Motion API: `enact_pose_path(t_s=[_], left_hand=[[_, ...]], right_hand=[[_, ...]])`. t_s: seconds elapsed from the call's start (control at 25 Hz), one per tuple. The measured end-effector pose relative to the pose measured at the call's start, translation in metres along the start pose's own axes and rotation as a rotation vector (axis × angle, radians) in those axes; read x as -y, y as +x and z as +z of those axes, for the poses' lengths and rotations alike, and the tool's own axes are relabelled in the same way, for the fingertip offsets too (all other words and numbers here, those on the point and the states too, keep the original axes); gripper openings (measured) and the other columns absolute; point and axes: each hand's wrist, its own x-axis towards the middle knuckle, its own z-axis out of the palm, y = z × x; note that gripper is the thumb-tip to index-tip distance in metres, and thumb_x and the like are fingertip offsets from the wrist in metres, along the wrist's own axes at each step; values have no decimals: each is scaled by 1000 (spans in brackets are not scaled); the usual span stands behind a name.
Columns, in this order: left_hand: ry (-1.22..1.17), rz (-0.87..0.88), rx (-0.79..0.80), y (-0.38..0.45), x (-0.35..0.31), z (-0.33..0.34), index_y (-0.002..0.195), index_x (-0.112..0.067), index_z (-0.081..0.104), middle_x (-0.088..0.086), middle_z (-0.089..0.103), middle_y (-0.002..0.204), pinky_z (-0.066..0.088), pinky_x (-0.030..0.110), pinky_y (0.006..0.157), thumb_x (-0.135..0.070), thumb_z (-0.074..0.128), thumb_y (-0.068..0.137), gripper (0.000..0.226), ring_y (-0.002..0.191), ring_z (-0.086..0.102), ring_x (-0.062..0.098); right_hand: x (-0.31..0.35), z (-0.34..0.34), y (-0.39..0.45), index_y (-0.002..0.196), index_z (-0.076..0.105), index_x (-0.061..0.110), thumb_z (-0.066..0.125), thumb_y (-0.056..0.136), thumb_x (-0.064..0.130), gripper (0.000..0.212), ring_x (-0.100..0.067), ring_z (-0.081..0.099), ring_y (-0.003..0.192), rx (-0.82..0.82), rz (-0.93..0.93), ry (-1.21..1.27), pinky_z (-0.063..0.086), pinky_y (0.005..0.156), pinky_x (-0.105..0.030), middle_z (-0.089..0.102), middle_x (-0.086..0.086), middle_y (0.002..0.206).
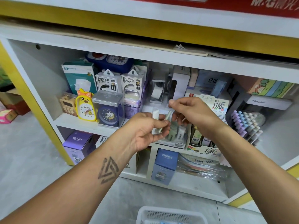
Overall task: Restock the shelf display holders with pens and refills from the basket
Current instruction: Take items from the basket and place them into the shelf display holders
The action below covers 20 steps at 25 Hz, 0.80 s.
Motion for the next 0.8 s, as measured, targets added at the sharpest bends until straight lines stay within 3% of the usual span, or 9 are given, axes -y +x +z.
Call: enact_pose_path(t_s=[0.04, 0.16, 0.32, 0.48, 0.6, 0.72, 0.8], left_hand=[[3, 14, -8, 0, 1, 1, 119, 4, 60, 21, 70, 98, 61, 34, 72, 17, 65, 82, 40, 88, 69, 28], [-18, 43, -14, 1, 0, 3, 115, 5, 61, 24, 71, 104, 62, 33, 69, 20, 65, 80, 39, 90, 70, 31], [-79, 9, -95, 4, -5, -1, 113, 8, 59, 27, 69, 97, 63, 38, 65, 9, 55, 91, 22, 84, 71, 34], [-139, 36, -156, 5, -6, -6, 112, 10, 57, 24, 63, 90, 62, 43, 65, 7, 47, 95, 19, 89, 69, 38], [-156, 46, -153, 4, -7, -5, 118, 12, 51, 25, 58, 92, 62, 42, 60, 11, 43, 97, 23, 86, 70, 41], [-143, 38, -140, 4, -7, -6, 121, 12, 51, 25, 59, 93, 61, 40, 57, 11, 43, 97, 25, 87, 69, 41], [-133, 32, -143, 5, -6, -7, 121, 12, 50, 25, 59, 94, 61, 39, 56, 11, 42, 97, 26, 91, 69, 41]], right_hand=[[3, 0, 0, 92, 74, 9, 70, 92, 34, 25, -14, 56, 54, 33, 33, 69, 42, 50, -25, 69, -8, 68], [6, -3, -2, 92, 74, 2, 75, 88, 11, 10, -13, 57, 52, 72, 42, 134, 46, 48, -22, 67, -8, 63], [2, -20, 3, 90, 74, 6, 72, 88, 2, 5, -19, 66, 59, -41, -40, 105, 56, 57, -25, 72, -18, 75], [-7, -29, 14, 86, 71, 23, 64, 92, 2, 24, -19, 73, 67, -226, -199, -210, 62, 71, -30, 71, -11, 83], [-12, -28, 17, 90, 74, 25, 62, 92, 4, 24, -13, 73, 68, -243, -229, -321, 61, 75, -33, 72, -1, 76], [-13, -29, 22, 96, 77, 23, 71, 86, 8, 19, -4, 69, 75, -219, -173, -430, 52, 72, -15, 73, 7, 80], [-15, -30, 25, 106, 77, 17, 71, 88, 9, 21, -9, 66, 84, -198, -180, -598, 46, 76, -15, 71, 5, 90]])
